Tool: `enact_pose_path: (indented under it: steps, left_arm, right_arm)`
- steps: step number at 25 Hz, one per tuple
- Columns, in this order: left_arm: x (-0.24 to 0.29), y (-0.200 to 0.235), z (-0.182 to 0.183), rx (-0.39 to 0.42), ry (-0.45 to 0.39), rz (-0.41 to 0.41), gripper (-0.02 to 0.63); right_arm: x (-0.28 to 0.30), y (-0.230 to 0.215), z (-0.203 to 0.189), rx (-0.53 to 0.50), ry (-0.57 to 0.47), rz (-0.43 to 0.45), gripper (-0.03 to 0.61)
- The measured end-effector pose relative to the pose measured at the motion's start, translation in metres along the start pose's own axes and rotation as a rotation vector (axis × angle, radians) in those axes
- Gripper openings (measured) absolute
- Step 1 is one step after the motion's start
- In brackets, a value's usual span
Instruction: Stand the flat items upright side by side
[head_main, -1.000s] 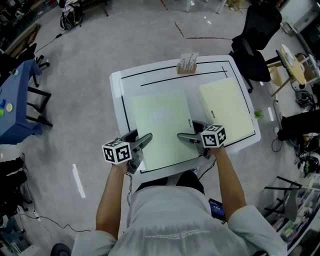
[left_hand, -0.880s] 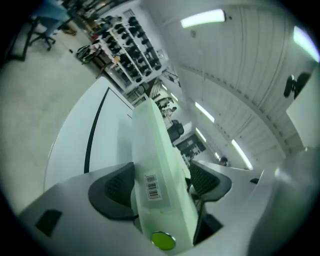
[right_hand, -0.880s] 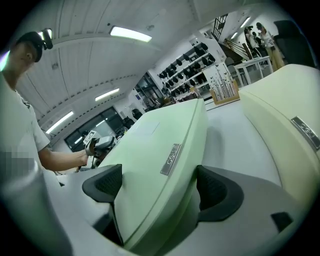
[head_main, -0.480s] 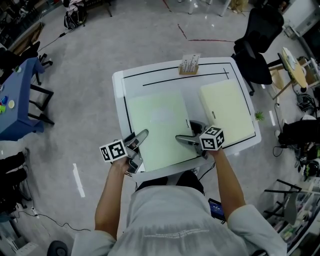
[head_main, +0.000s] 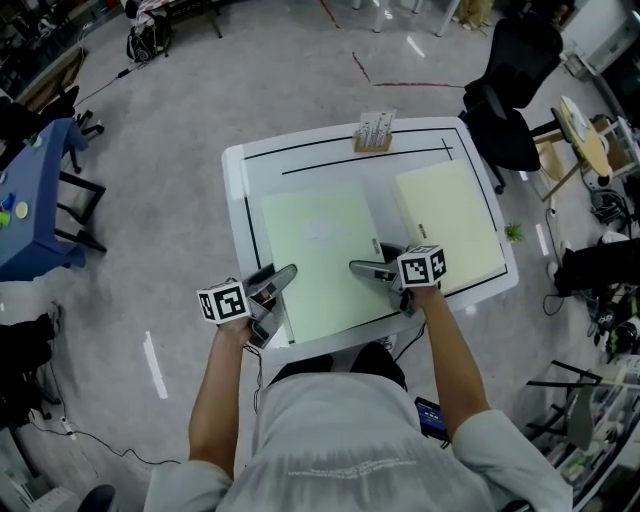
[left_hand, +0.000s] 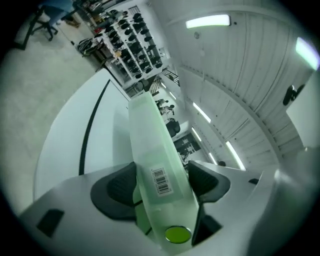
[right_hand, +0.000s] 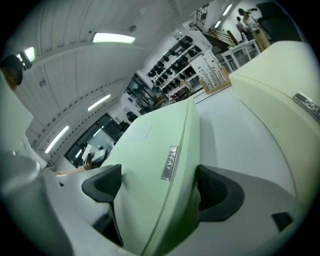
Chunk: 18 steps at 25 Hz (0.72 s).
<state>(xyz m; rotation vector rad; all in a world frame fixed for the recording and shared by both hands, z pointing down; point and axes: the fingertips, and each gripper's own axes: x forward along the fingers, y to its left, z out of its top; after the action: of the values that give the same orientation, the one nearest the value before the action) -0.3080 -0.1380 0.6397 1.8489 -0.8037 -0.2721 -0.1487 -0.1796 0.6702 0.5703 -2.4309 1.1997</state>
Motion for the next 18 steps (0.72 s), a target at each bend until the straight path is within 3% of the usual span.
enact_pose_path:
  steps: [4,7,9,11,15,18]
  left_arm:
    - [0.002,-0.006,0.001,-0.134,0.016,-0.071,0.319]
    - [0.003,-0.011,-0.002,-0.118,0.048,-0.106,0.319]
    - [0.008,-0.02,-0.014,-0.065,0.116,-0.146,0.341]
    - [0.014,-0.022,-0.026,-0.001,0.168,-0.132,0.379]
    - [0.018,-0.006,-0.026,-0.026,0.116,-0.055,0.38]
    - [0.023,-0.003,-0.022,-0.044,0.091,-0.046,0.38]
  right_arm:
    - [-0.002,-0.003,0.005,0.06,-0.018,0.002,0.46]
    - [-0.002,-0.002,0.004,0.034,-0.004,0.006,0.46]
    - [-0.001,0.002,0.001,0.01,0.016,0.032,0.46]
    - [-0.001,0.005,-0.002,-0.013,0.032,0.046,0.46]
    - [0.002,0.007,-0.007,-0.054,0.049,0.026,0.46]
    - [0.002,0.006,-0.007,-0.069,0.047,0.024,0.46]
